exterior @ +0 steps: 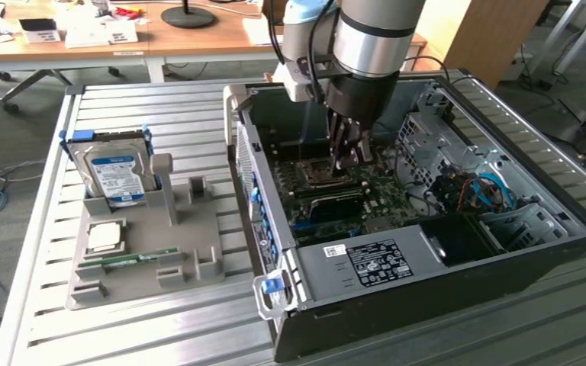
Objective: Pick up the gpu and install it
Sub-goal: 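Press down on the gpu until it lock into place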
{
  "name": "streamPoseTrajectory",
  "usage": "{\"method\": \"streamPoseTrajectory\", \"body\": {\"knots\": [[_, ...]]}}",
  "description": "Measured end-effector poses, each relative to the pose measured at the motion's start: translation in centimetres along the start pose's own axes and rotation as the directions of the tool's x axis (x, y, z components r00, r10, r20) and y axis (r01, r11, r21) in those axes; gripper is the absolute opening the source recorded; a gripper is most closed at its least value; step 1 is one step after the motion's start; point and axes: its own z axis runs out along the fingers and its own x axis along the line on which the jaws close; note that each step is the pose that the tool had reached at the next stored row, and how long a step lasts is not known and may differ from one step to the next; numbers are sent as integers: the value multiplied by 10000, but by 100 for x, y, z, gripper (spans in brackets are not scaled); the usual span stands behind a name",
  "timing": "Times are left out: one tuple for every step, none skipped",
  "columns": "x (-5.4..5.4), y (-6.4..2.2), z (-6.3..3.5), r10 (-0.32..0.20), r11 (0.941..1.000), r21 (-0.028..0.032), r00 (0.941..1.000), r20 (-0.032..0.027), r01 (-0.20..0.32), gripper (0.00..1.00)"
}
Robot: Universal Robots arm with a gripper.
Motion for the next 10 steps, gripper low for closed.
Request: {"method": "streamPoseTrajectory", "body": {"knots": [[0,0,5,0,10000,1,10000,3,0,11],[0,0,13,-1,10000,0,10000,3,1,11],[0,1,21,0,10000,0,10000,1,0,11],[0,1,32,1,10000,-1,10000,1,-1,11],[1,2,44,1,10000,0,10000,1,-1,11],[1,2,53,1,10000,0,10000,2,-1,11],[1,2,62,1,10000,0,10000,1,-1,11],[2,2,68,1,10000,-1,10000,1,-1,11],[2,3,72,1,10000,-1,10000,0,-1,11],[2,3,72,1,10000,-2,10000,-2,-1,11]]}}
